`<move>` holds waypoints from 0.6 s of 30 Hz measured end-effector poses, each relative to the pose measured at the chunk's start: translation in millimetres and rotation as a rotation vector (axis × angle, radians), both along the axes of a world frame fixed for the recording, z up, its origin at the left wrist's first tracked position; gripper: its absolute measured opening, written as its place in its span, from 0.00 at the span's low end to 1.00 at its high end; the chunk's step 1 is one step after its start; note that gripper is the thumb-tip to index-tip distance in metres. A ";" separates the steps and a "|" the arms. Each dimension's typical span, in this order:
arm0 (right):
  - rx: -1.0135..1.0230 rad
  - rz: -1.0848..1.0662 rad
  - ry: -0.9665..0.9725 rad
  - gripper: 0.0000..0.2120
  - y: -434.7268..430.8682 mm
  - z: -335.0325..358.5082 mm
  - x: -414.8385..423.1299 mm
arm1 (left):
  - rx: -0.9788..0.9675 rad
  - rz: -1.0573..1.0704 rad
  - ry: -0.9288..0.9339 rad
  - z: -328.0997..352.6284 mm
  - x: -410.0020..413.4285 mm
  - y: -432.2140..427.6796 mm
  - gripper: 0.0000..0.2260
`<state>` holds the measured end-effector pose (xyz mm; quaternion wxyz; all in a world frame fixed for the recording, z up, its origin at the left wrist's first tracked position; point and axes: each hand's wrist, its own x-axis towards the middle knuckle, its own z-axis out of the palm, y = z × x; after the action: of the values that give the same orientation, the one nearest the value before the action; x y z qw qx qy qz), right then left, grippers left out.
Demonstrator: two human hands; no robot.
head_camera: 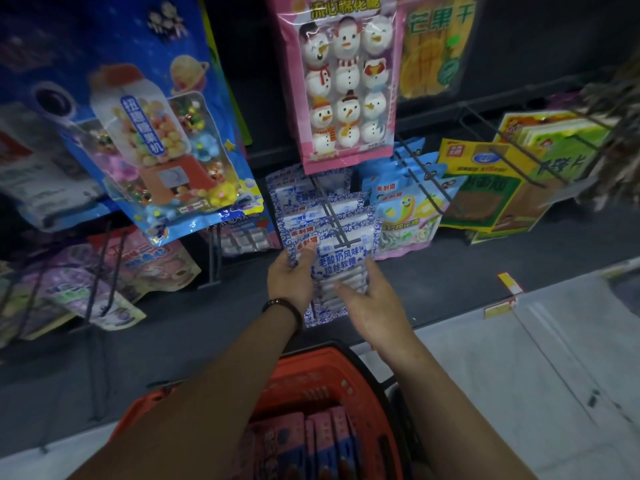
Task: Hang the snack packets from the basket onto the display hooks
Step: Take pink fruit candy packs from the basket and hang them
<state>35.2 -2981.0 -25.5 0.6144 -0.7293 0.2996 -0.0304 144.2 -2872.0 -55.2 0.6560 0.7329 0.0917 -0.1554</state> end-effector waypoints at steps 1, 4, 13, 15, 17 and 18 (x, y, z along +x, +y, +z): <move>0.003 0.011 0.011 0.40 1.2 1.5 -0.8 | 0.015 -0.005 -0.001 4.2 1.5 -1.0 0.33; -0.009 0.074 0.067 0.28 0.7 0.0 -3.5 | 0.053 -0.018 0.014 8.3 7.7 -1.0 0.34; -0.149 0.218 0.207 0.15 9.9 -6.4 -3.9 | 0.319 -0.040 -0.014 21.2 3.0 22.0 0.18; -0.250 0.323 0.250 0.11 15.5 -13.4 -6.3 | 0.367 -0.115 0.022 20.9 -4.1 46.8 0.14; -0.324 0.431 0.302 0.12 21.2 -16.0 -10.4 | 0.405 -0.314 0.006 21.0 -18.4 75.6 0.09; -0.344 0.478 0.337 0.13 28.6 -18.0 -13.8 | 0.444 -0.437 -0.028 24.1 -30.8 95.5 0.07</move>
<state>21.3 -2952.4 -43.4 0.4138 -0.8667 0.2080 0.1852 113.4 -2776.5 -31.1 0.4323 0.8626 -0.0455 -0.2589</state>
